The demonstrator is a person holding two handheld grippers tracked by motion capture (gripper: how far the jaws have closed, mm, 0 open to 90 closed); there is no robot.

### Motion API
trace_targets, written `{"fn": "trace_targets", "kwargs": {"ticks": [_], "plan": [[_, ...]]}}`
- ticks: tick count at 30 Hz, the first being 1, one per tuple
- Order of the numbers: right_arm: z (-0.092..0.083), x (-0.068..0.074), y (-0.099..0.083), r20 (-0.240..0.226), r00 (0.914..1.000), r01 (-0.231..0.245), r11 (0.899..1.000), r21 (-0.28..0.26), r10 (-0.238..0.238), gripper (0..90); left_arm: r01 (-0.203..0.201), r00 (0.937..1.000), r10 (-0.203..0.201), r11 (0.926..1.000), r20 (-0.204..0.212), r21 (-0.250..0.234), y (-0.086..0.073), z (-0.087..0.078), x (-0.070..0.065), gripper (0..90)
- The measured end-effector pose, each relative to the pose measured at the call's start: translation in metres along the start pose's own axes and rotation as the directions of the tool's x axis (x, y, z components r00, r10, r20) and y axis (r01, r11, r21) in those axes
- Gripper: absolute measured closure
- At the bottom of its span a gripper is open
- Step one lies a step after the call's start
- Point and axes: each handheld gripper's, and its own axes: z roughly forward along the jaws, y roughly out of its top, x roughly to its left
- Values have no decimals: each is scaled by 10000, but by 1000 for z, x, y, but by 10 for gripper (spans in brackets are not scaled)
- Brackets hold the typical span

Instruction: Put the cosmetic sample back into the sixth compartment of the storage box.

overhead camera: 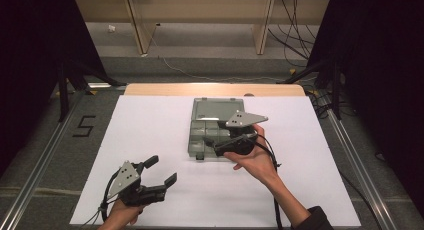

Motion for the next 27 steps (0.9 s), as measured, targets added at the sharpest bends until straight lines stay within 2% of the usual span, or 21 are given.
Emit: {"fn": "trace_targets", "kwargs": {"ticks": [9,11,12,18,19,23,26,27], "plan": [[-7,2,-2,4,9999,136,9997,-199,-136,267,-20,10000,20,10000,-9,3,0,0,0,150],[-8,3,-2,-121,9999,25,9997,-232,-28,266,-12,10000,12,10000,-8,4,0,0,0,150],[-8,3,-2,-7,9999,117,9993,-342,-117,266,-23,10000,23,10000,-23,20,0,0,0,150],[-12,4,-4,-144,9998,111,9994,-313,-115,266,-38,10000,38,10000,-26,10,0,0,0,150],[-12,4,-4,-66,9997,225,9989,-415,-228,266,-39,10000,39,10000,-21,13,0,0,0,150],[-14,6,-6,-121,9999,114,9989,-454,-119,265,-17,10000,17,10000,-2,2,0,0,0,150],[-16,7,-7,-200,9996,183,9990,-413,-192,263,-11,10000,11,10000,-6,5,0,0,0,150],[-16,7,-7,-139,9993,328,9978,-572,-337,262,-25,10000,25,10000,-14,15,0,0,0,150]]}}
